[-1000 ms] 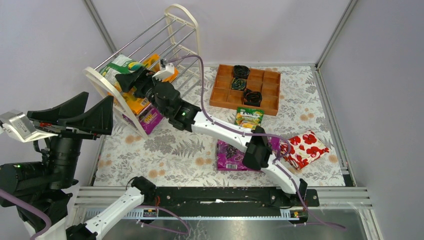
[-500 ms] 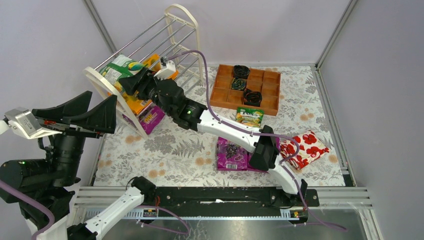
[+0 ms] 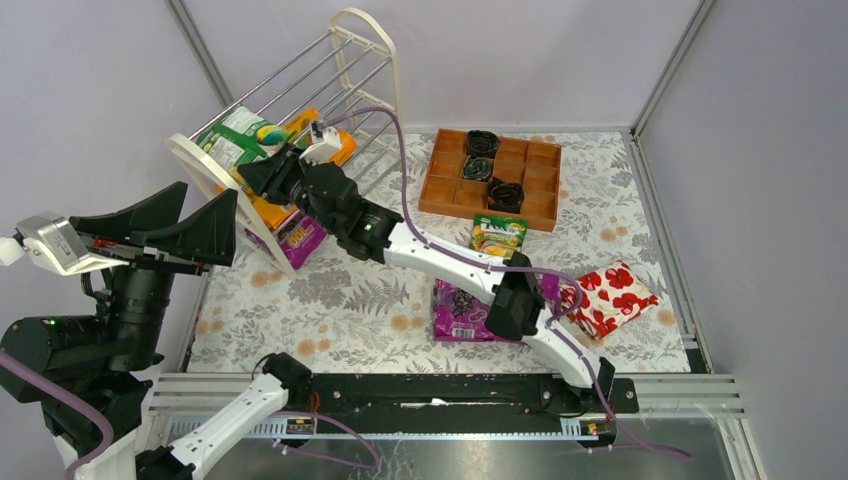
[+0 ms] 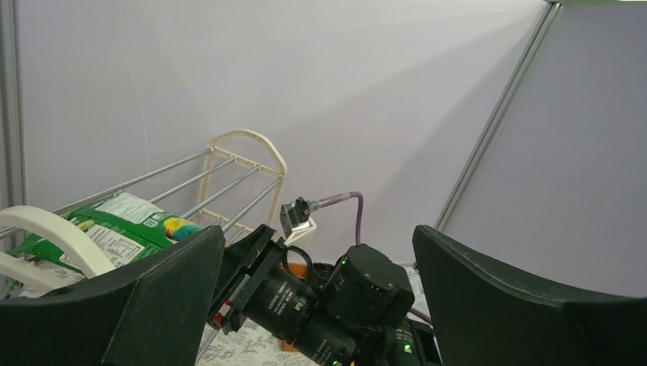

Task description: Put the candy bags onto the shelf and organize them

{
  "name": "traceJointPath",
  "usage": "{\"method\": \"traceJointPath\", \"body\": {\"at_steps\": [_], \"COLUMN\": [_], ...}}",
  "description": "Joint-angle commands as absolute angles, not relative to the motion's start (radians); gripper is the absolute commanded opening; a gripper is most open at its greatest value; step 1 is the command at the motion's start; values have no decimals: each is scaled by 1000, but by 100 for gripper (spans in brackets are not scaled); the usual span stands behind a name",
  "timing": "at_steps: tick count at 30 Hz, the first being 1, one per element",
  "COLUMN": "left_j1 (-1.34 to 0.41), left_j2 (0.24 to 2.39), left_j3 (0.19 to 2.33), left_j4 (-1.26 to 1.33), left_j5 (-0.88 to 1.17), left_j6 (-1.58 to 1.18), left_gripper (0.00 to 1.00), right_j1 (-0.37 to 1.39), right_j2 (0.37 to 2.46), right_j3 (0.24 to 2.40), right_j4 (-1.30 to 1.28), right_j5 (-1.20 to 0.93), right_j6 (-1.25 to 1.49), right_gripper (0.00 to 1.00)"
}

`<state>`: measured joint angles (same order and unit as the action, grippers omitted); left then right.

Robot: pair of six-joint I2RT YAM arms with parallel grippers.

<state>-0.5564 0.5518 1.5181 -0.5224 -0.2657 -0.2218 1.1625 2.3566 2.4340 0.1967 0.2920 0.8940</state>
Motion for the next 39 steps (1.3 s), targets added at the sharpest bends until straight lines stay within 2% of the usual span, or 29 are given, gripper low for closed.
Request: {"method": "traceJointPath", "body": {"at_steps": [1,6,9,13,16,20,24,31,35,39], "left_j1": [-558,-558,-558,-558,-558,-557,-558,-558,-558,-558], "left_j2": [554,560,565,571,568,568,566,555,552,551], "left_j3": [1535,1542,1545,1544,1532,1519,1518,1542,1551,1548], "left_j4": [-497,-497,-496,-494,-482,-474,-475,-482,-486,-486], "left_j5": [-264,-260,-257,-252,-247,-240,-235,-238,-241,-238], "left_j6": [-221,-222,-222,-224,-224,-229,-233,-229,-227,-227], "left_gripper": [99,99,99,99,99,99,99,99,99,99], "right_j1": [1164,1164,1164,1164,1164,1158,1143,1132,1131,1131], "right_j2": [2403,2428,2404,2240,2095,2001,2024,2144,2191,2227], "right_j3": [2512,2554,2567,2425,2188,2019,2025,2173,2234,2283], "right_j4": [247,262,226,182,234,286,283,236,231,222], "right_j5": [281,270,249,293,362,397,355,310,303,298], "right_j6": [915,902,857,754,721,749,791,849,865,872], "right_gripper": [30,29,33,45,62,70,77,78,72,60]}}
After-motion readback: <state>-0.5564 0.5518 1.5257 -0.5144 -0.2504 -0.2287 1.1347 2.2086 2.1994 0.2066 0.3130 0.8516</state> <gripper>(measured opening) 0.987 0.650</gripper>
